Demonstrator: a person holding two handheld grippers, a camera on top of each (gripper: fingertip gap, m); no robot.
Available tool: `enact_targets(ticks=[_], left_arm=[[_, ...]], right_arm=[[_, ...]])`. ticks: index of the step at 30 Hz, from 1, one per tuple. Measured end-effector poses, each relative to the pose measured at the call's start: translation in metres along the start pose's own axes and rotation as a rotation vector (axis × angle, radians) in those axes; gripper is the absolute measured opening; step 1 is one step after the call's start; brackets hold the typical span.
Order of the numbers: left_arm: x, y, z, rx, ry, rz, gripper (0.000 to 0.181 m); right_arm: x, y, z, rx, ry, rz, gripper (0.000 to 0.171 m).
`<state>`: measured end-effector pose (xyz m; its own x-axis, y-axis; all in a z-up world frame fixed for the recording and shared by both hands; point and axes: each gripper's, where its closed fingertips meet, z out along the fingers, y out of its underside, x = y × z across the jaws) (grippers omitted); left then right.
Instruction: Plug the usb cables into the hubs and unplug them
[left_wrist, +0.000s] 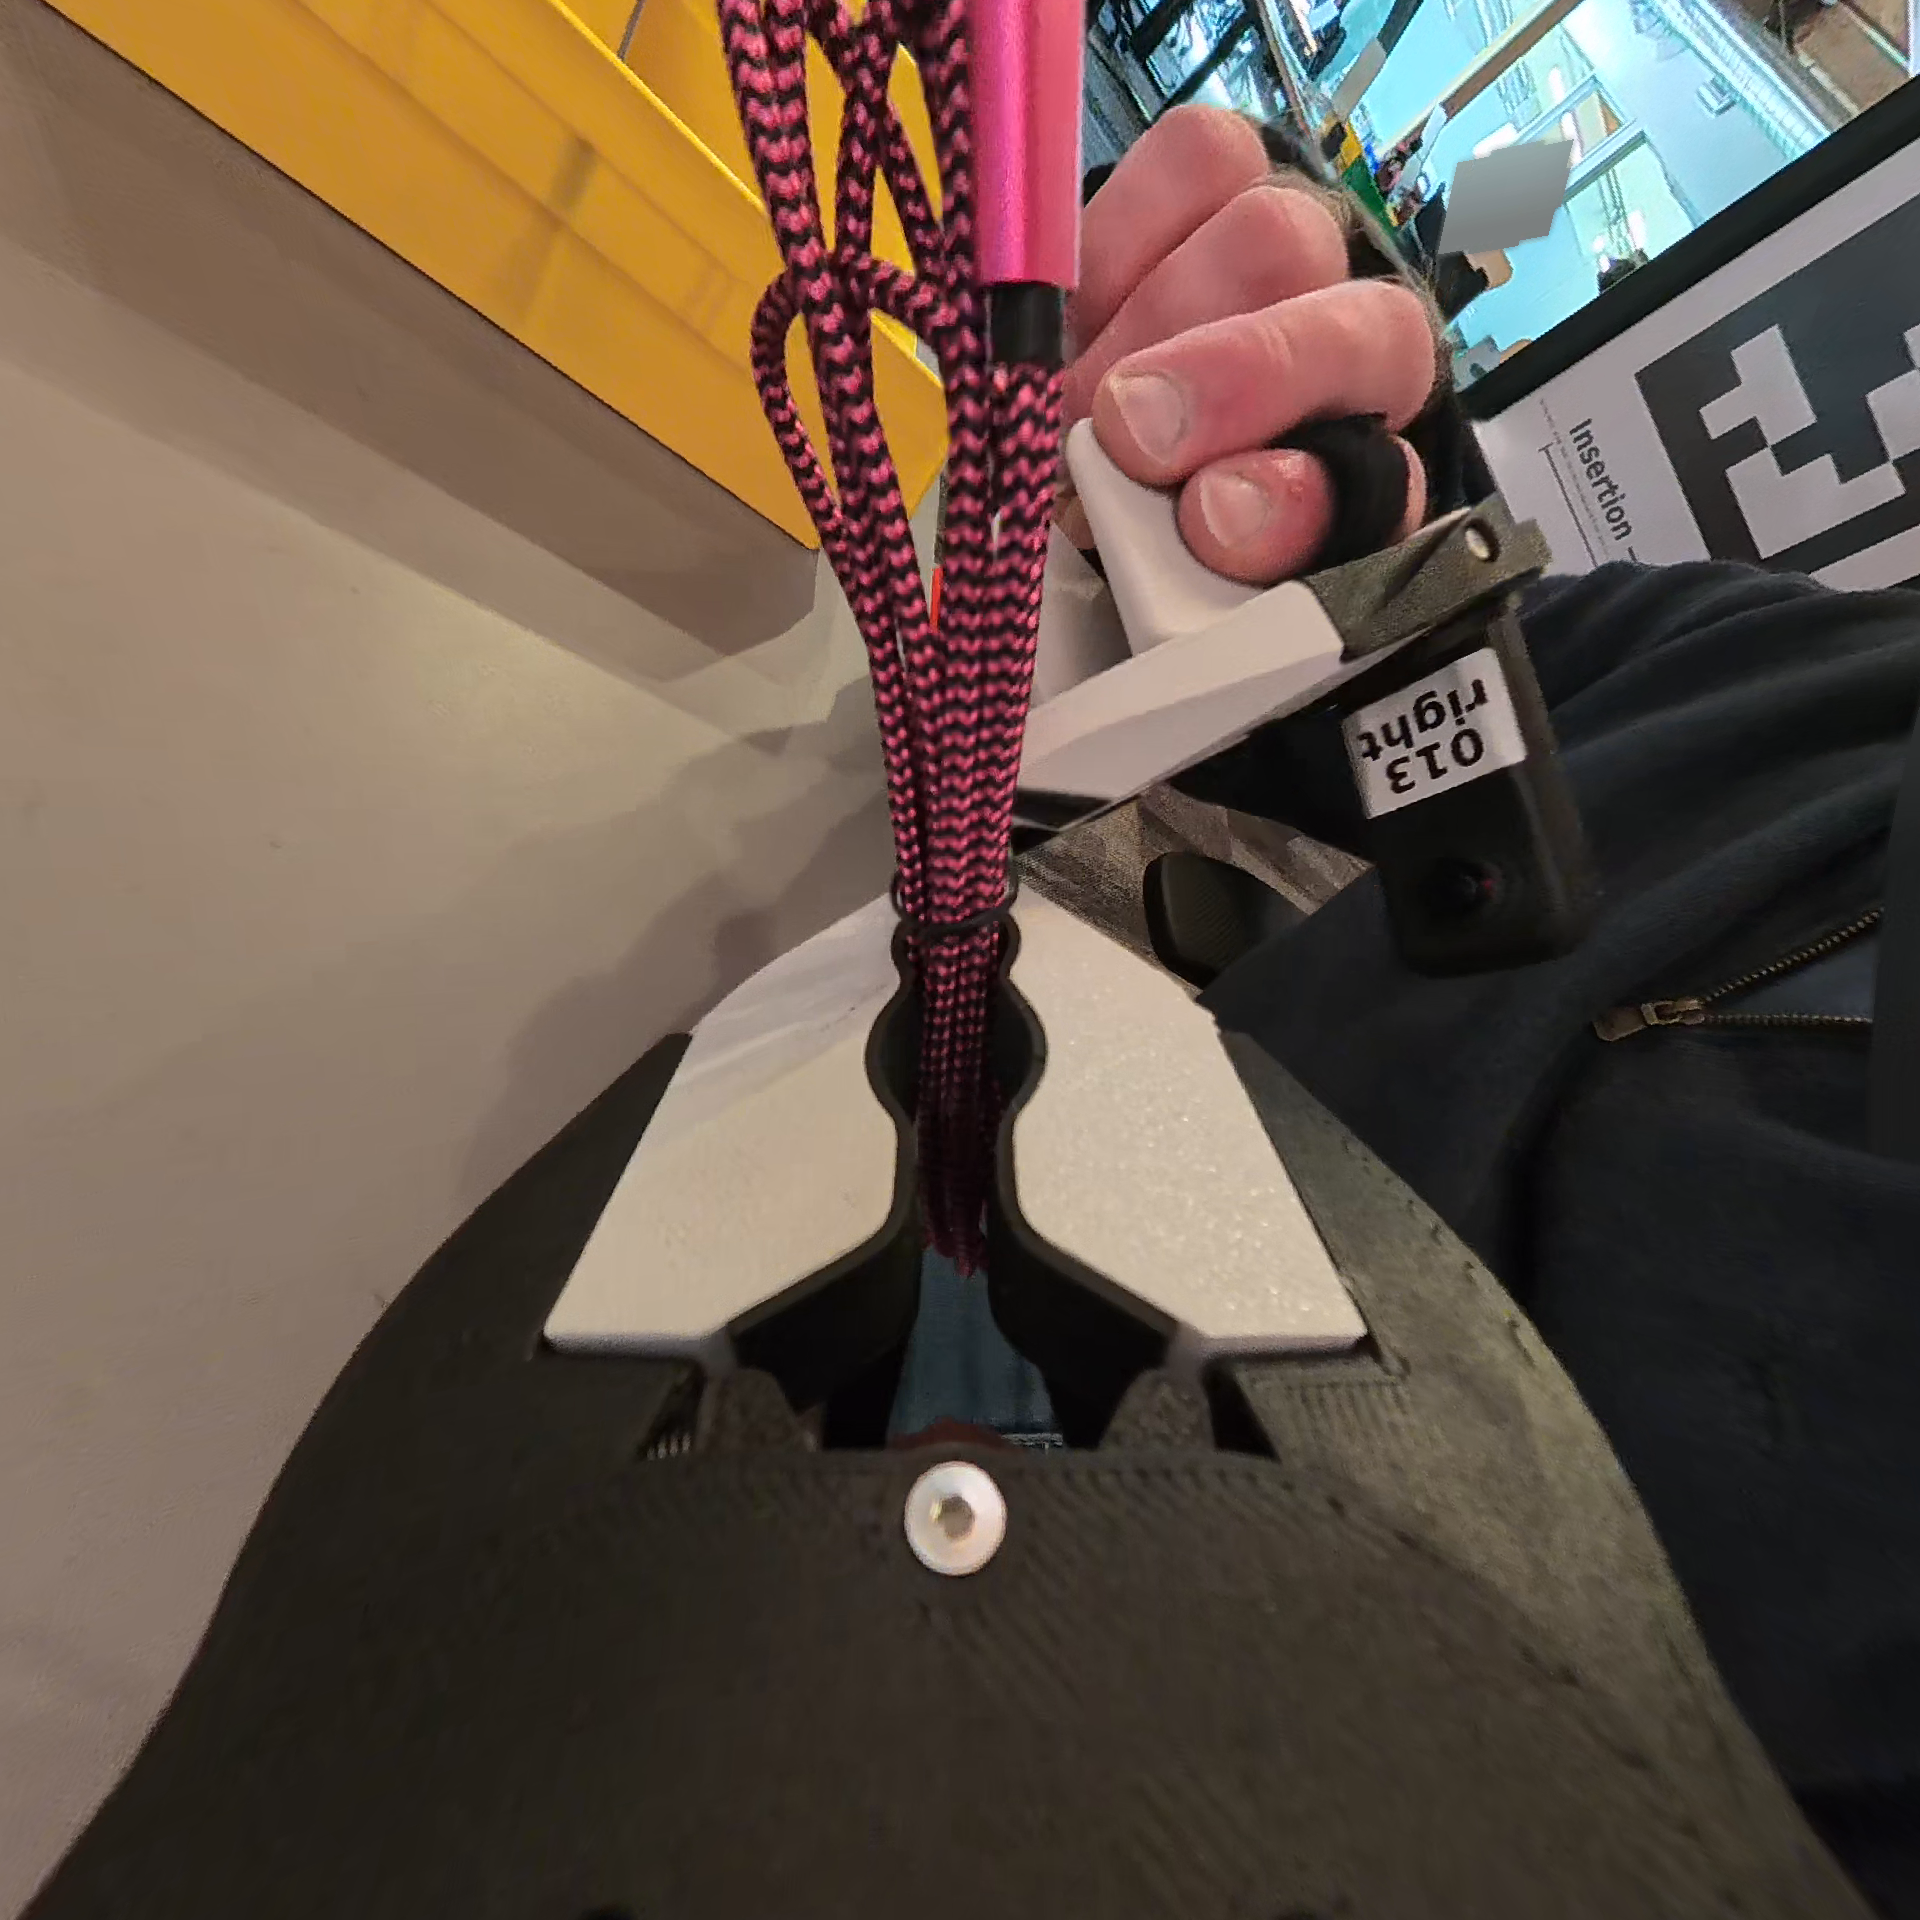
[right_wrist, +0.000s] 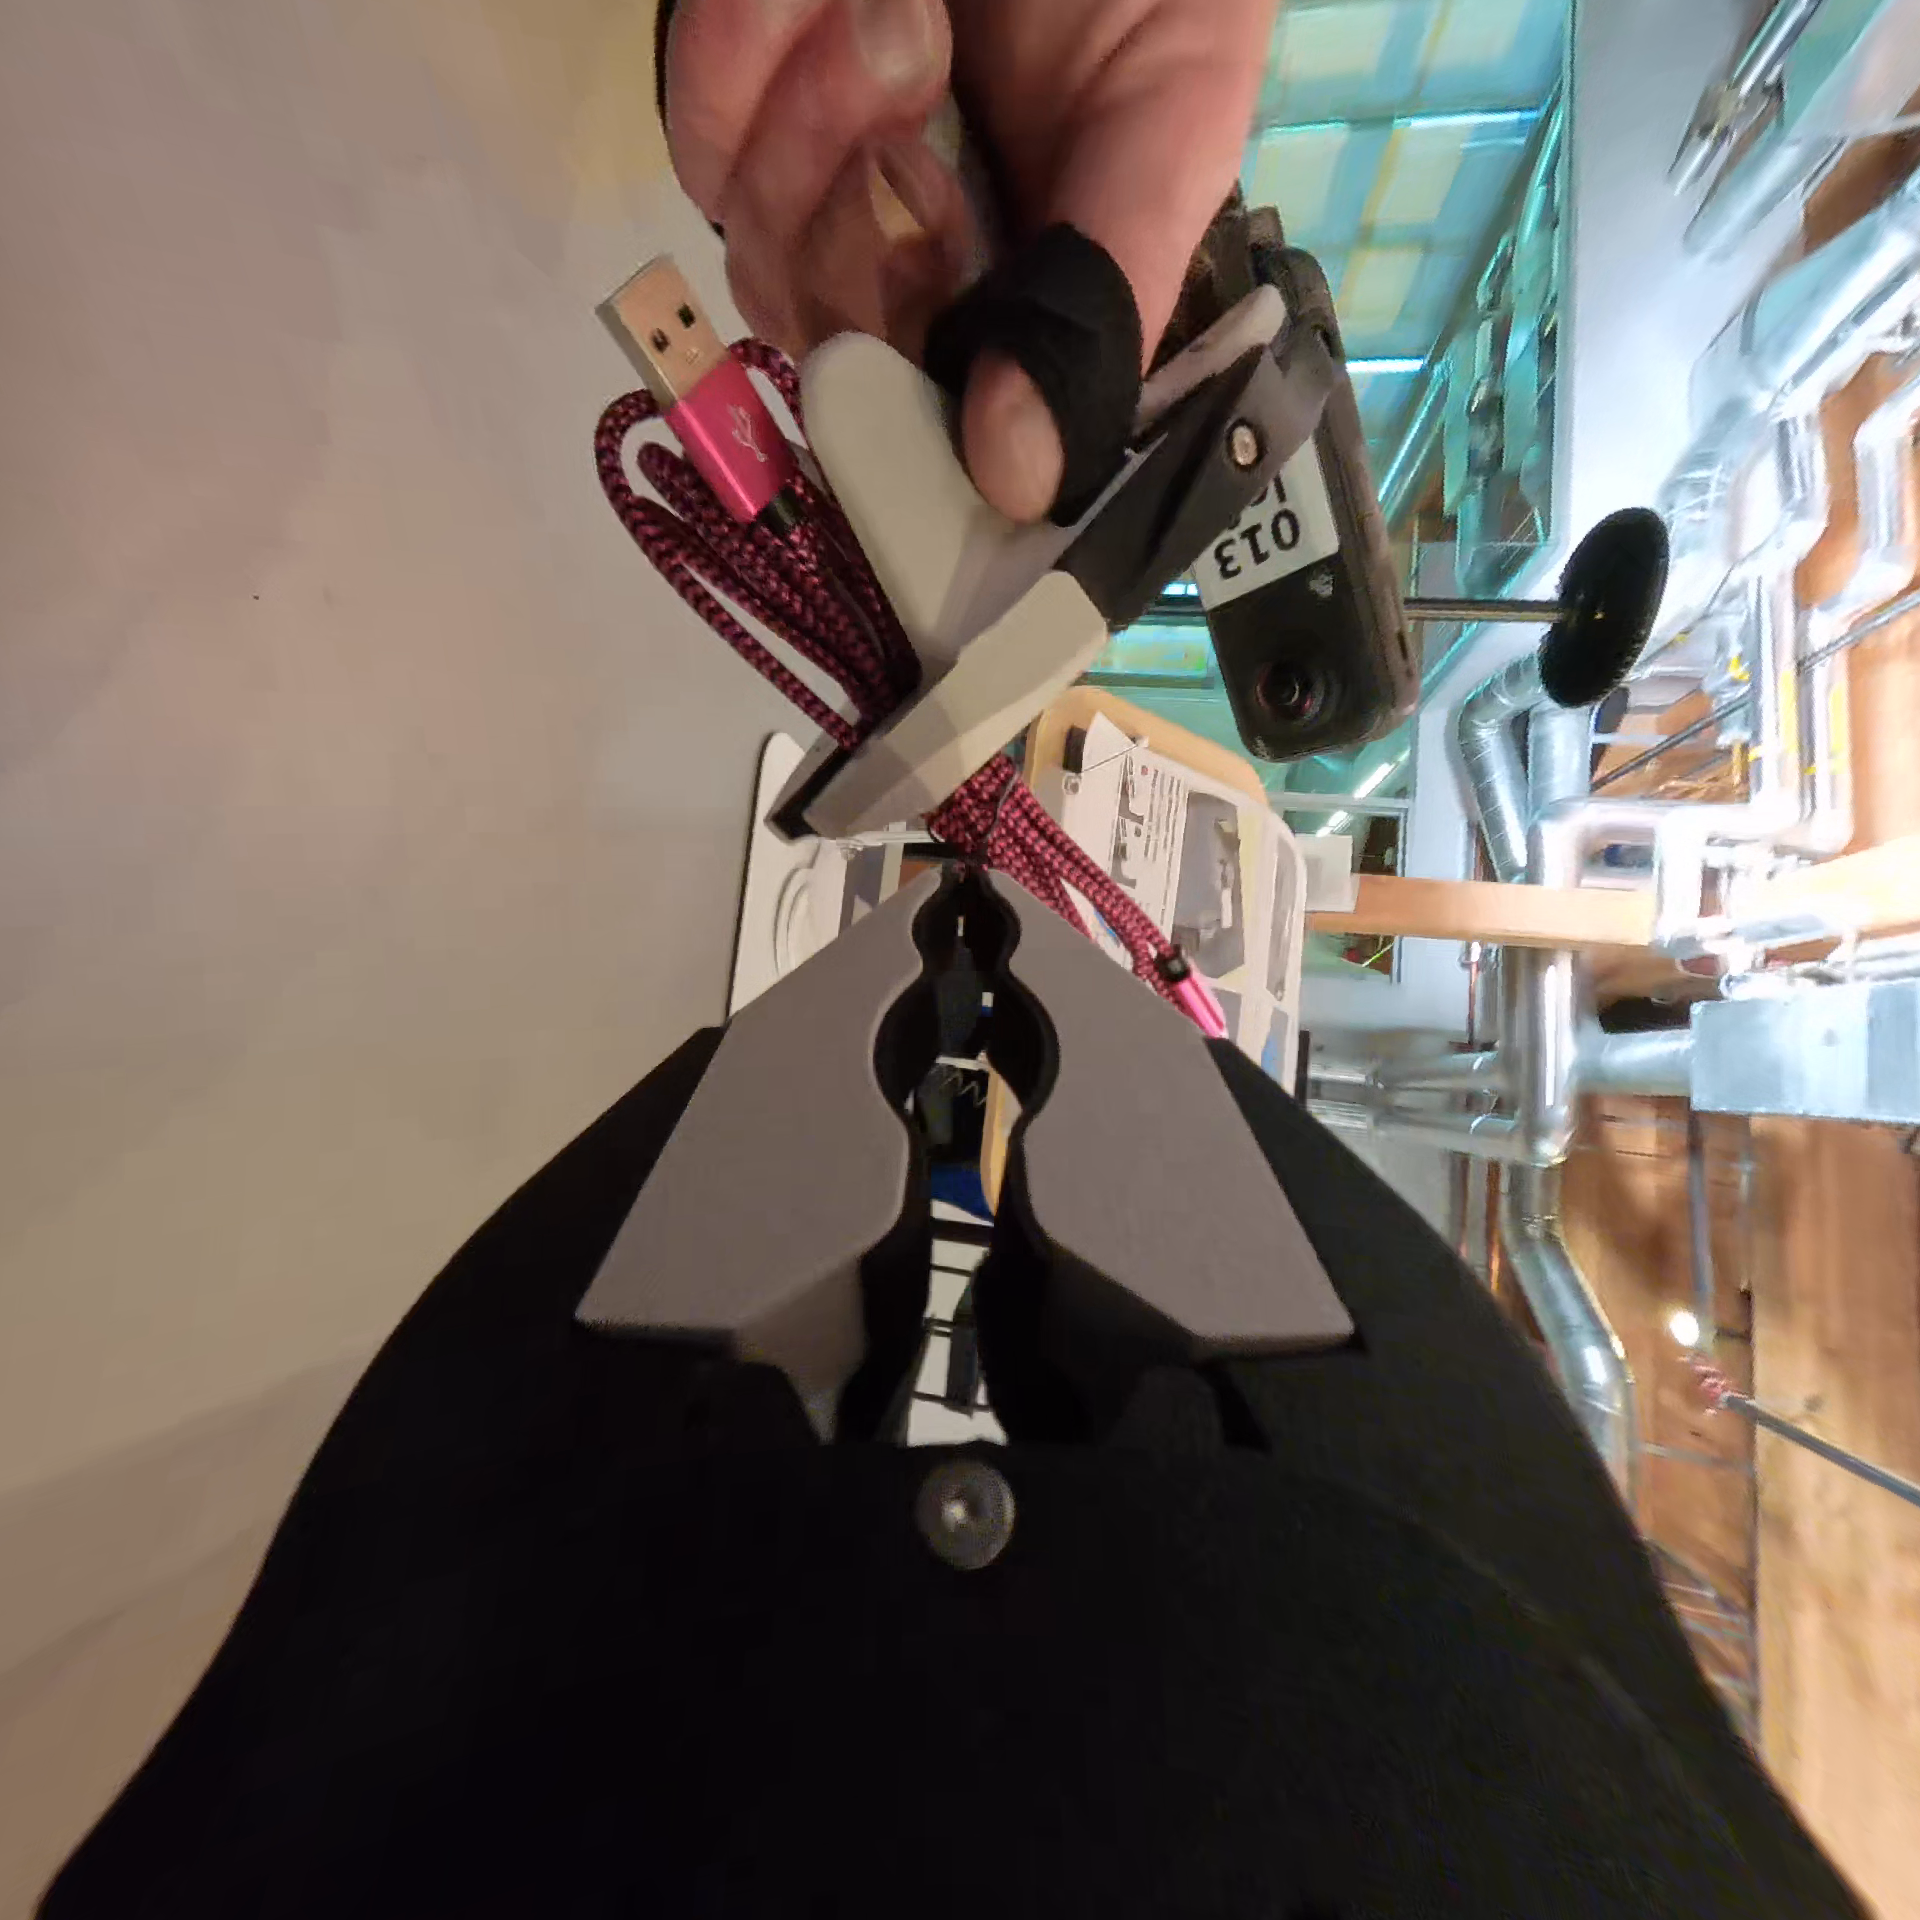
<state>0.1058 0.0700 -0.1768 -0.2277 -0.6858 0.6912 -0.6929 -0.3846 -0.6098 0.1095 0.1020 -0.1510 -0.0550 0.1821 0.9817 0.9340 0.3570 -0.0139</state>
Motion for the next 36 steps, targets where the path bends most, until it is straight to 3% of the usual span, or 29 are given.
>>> enact_targets(ticks=[8, 15, 22, 25, 27, 30, 31, 36], left_arm=[[-0.002, -0.003, 0.001, -0.001, -0.044, 0.044, 0.007], [-0.012, -0.012, -0.004, -0.035, -0.28, 0.347, 0.008], [-0.016, -0.024, -0.015, -0.088, -0.586, 0.909, 0.008], [-0.022, -0.032, -0.025, -0.148, -0.841, 1.307, 0.008], [-0.027, -0.031, -0.028, -0.2, -0.936, 1.427, 0.007], [-0.026, -0.026, -0.025, -0.107, -0.827, 1.187, 0.007], [-0.026, -0.025, -0.025, -0.079, -0.767, 1.08, 0.007], [-0.023, -0.016, -0.021, 0.019, -0.492, 0.637, 0.008]], right_arm=[[0.001, 0.003, 0.0, -0.007, -0.029, 0.167, 0.0], [0.005, 0.002, -0.001, 0.234, -0.266, 0.974, 0.0], [0.013, -0.01, -0.01, 0.666, -0.557, 1.842, 0.0], [0.012, -0.013, -0.011, 0.843, -0.647, 2.124, 0.0], [0.006, -0.016, -0.008, 0.874, -0.651, 2.174, 0.0], [0.011, -0.013, -0.008, 0.917, -0.525, 2.097, 0.006], [0.013, -0.009, -0.006, 0.892, -0.468, 2.056, 0.023], [0.0, 0.0, 0.001, 0.458, -0.191, 1.266, 0.032]])
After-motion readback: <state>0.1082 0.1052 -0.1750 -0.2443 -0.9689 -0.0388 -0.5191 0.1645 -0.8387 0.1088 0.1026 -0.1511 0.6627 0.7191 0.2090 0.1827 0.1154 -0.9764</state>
